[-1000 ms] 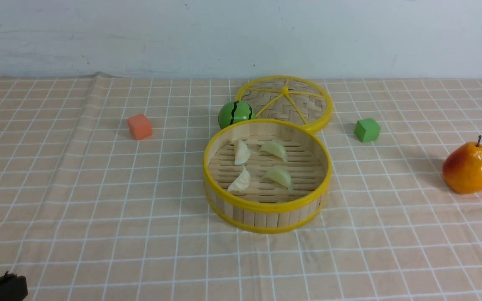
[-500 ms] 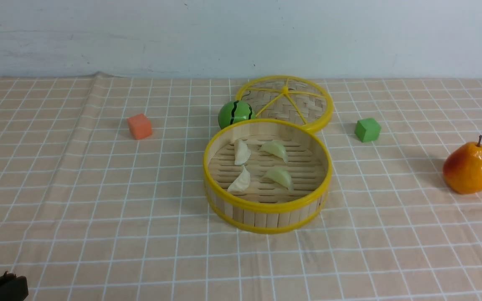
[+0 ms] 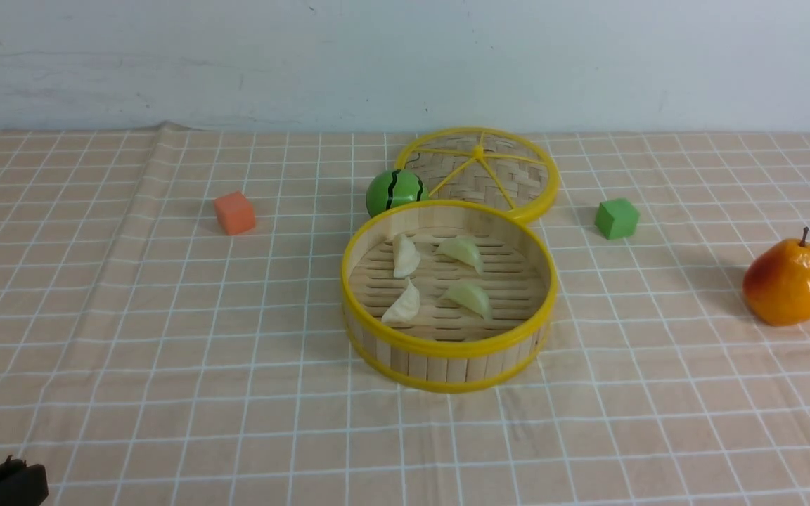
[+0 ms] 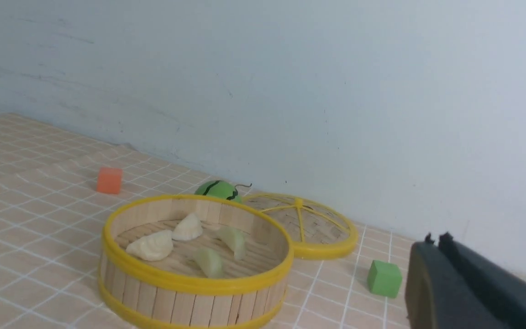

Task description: Put the dumplings into the steamer on the table with the brown tablecloth.

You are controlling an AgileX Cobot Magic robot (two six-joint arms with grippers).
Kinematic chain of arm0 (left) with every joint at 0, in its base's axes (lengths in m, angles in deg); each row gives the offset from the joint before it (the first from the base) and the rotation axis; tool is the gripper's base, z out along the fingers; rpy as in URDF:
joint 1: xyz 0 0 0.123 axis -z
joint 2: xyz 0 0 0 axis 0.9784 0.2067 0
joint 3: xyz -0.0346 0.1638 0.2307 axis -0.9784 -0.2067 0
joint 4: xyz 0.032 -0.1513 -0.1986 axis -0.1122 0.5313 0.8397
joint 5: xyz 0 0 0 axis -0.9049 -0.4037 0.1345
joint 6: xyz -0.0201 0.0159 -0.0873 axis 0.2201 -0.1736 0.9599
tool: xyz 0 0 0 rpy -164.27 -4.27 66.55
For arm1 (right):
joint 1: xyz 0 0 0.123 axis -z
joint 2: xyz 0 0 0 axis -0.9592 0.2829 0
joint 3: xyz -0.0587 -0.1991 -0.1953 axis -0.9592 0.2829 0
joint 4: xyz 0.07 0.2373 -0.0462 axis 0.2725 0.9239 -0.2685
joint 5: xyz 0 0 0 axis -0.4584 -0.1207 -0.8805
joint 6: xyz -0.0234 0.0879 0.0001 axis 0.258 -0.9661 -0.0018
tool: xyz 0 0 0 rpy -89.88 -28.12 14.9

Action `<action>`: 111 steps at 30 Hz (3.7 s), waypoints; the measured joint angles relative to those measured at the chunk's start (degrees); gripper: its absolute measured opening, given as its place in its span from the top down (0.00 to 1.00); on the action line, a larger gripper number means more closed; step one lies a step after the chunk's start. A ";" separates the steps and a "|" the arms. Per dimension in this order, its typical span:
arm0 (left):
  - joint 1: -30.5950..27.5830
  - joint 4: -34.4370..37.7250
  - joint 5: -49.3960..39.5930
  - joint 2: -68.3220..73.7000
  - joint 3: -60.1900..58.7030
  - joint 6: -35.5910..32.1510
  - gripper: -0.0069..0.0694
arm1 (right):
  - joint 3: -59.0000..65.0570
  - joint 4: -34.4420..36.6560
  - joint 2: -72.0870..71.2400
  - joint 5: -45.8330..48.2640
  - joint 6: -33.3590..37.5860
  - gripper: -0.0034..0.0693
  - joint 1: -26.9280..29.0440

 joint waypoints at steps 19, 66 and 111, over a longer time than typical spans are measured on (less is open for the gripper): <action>0.00 0.00 -0.04 0.00 0.00 0.00 0.78 | 4.00 3.72 -7.46 25.80 0.58 0.93 15.35; -23.81 16.99 22.14 -16.64 -16.16 -9.60 0.93 | 3.40 3.42 -7.51 30.54 1.00 0.85 15.40; -24.64 22.45 1.92 -16.64 -16.66 -16.35 0.93 | 3.40 3.31 -7.51 30.54 1.06 0.77 15.40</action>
